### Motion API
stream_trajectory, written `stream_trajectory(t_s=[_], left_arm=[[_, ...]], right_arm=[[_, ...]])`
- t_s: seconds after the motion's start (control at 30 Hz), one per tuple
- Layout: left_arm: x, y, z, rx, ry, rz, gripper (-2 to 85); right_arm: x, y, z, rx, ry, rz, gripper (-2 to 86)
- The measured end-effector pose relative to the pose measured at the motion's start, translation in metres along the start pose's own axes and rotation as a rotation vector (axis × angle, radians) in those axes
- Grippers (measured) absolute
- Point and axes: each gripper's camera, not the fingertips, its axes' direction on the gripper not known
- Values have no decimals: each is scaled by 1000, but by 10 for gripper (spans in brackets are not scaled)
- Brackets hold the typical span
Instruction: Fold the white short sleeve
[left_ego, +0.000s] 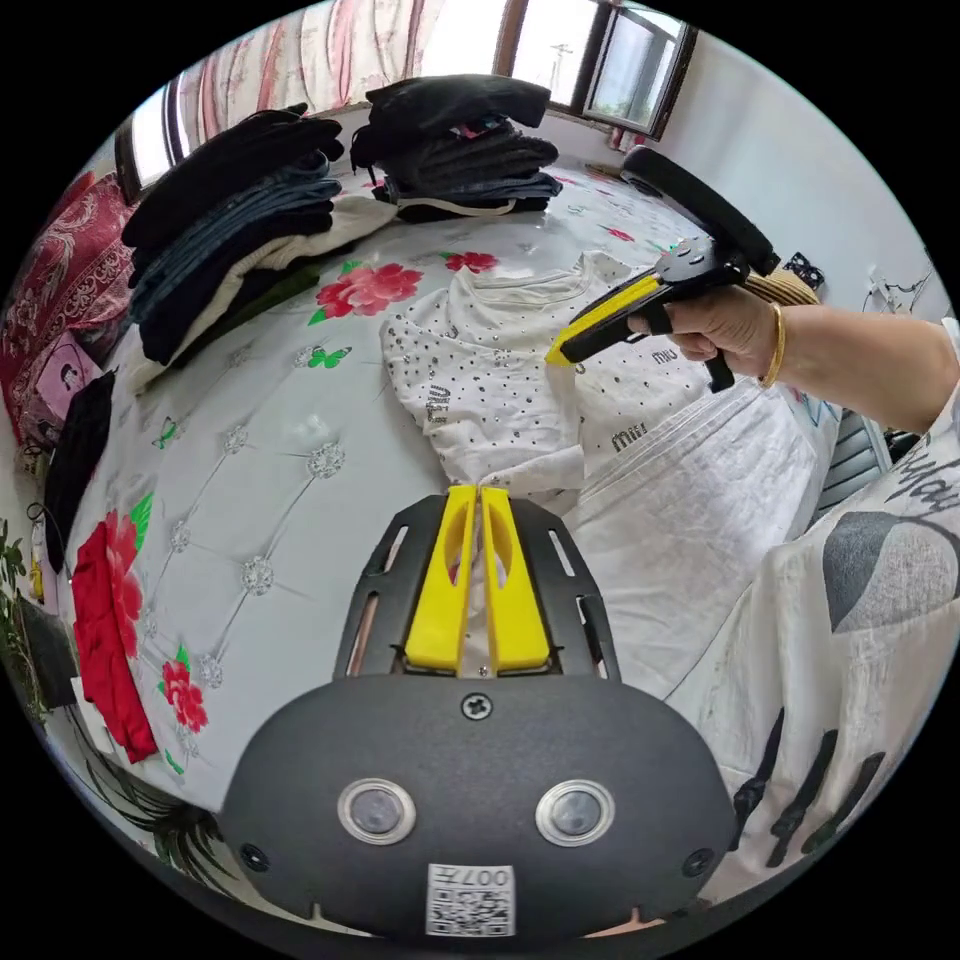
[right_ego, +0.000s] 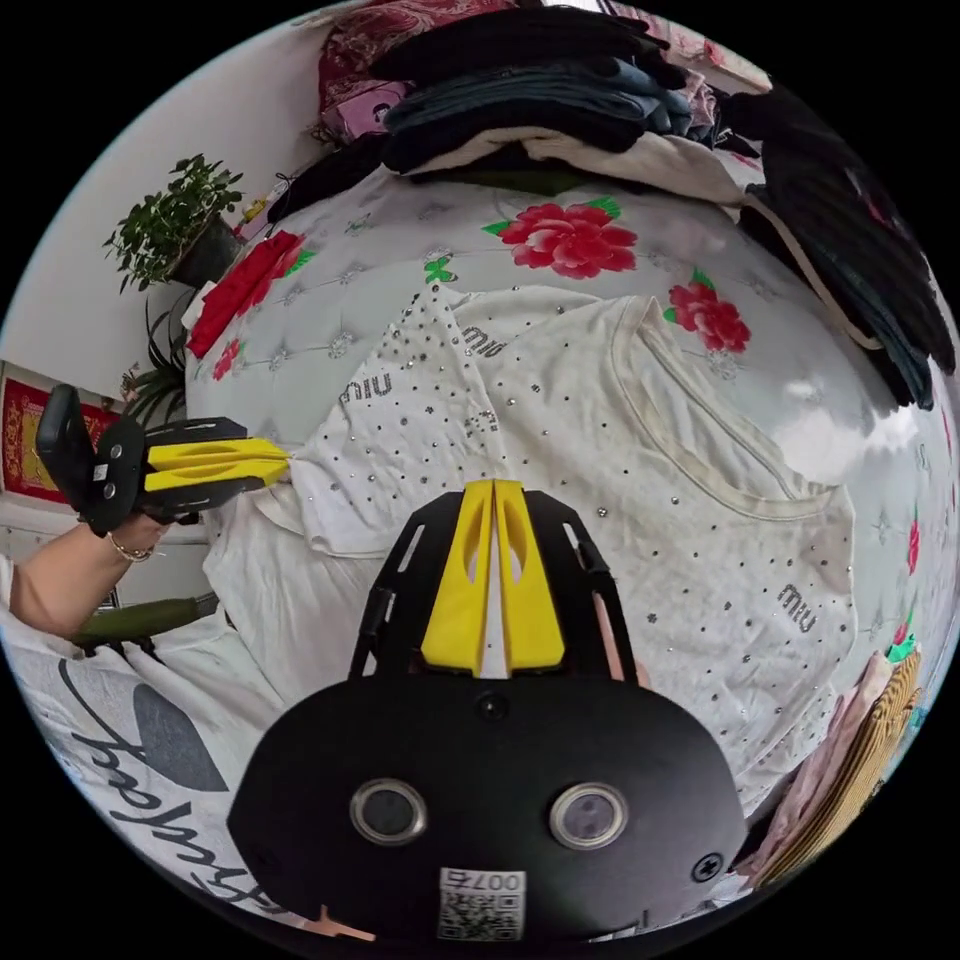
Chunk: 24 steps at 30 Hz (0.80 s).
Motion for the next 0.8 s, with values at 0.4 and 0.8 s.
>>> stream_trajectory(t_s=[0.4, 0.8], left_arm=[[-4, 5, 51, -119, 86, 72, 45], [-164, -81, 123, -104, 377, -255, 114]], right_arm=[[124, 94, -97, 275, -182, 329, 7], [276, 381, -195, 517, -39, 1120, 30]])
